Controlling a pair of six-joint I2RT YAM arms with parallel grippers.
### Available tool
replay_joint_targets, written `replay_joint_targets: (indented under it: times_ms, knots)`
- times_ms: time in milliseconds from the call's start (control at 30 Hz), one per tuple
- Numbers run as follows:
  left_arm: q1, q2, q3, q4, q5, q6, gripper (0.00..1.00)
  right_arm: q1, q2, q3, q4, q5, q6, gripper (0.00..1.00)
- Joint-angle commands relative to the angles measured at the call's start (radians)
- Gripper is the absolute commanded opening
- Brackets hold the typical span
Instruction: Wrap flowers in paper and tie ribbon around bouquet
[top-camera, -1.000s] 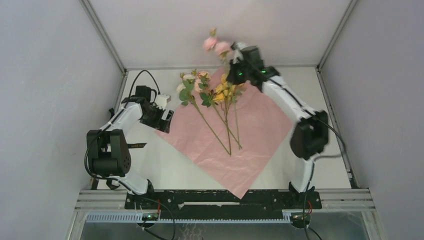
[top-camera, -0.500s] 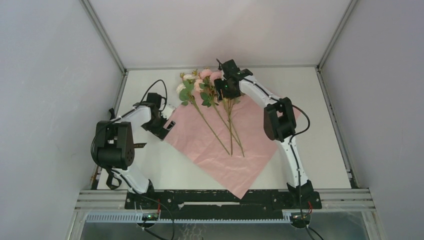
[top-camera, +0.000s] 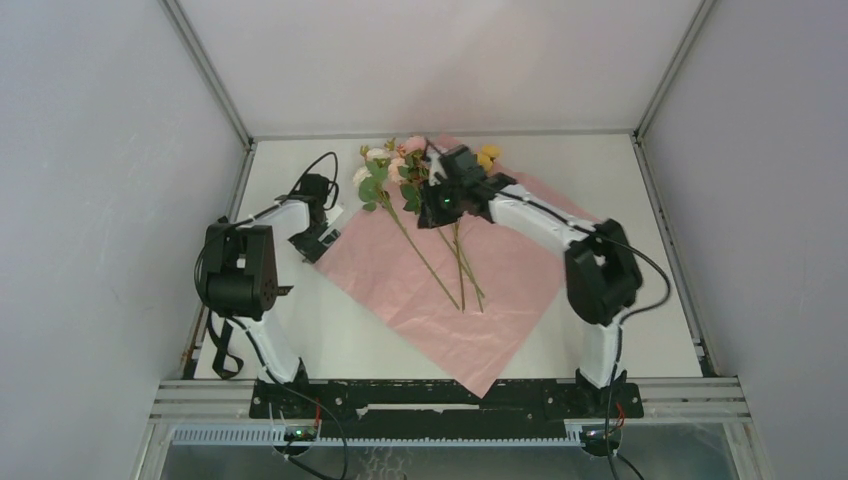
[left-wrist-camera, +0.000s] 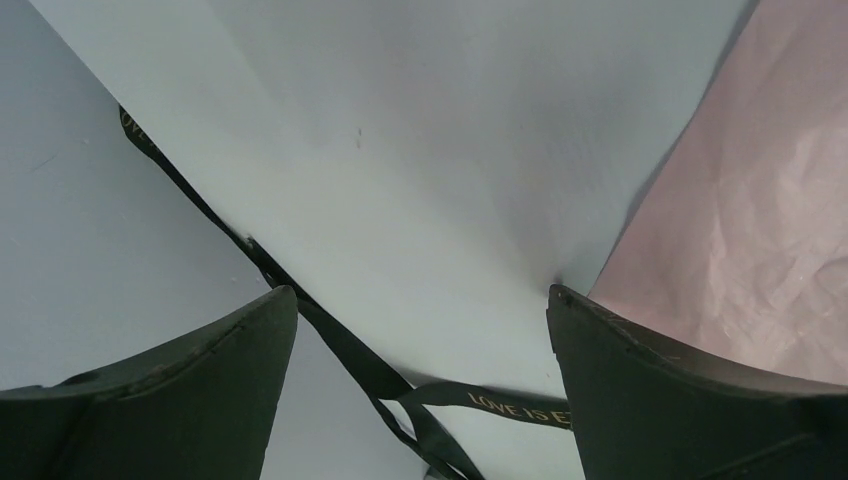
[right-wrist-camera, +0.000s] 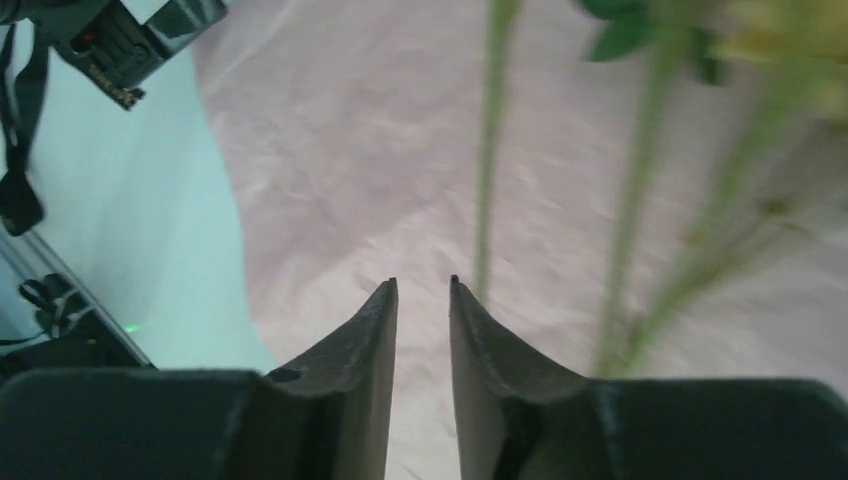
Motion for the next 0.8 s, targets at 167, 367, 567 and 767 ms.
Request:
replay_joint_targets:
  times_ms: [167,367,567,767]
  knots:
    - [-0.022,-0.171,-0.058,-0.017,0.092,-0.061,1.00,0.137,0.392,0.330,0.084,0.005,0.084,0.14]
    - [-0.205,-0.314,-0.196,-0.010,0.175,0.015,1.00,0.122,0.496,0.401,0.052,0.133,0.142,0.02]
    - [-0.282,-0.200,-0.225,0.078,0.067,0.086,1.00,0.100,0.492,0.371,0.051,0.223,0.182,0.00]
    - [-0.284,-0.121,-0.194,0.111,-0.058,0.133,1.00,0.069,0.489,0.358,0.015,0.276,0.202,0.00]
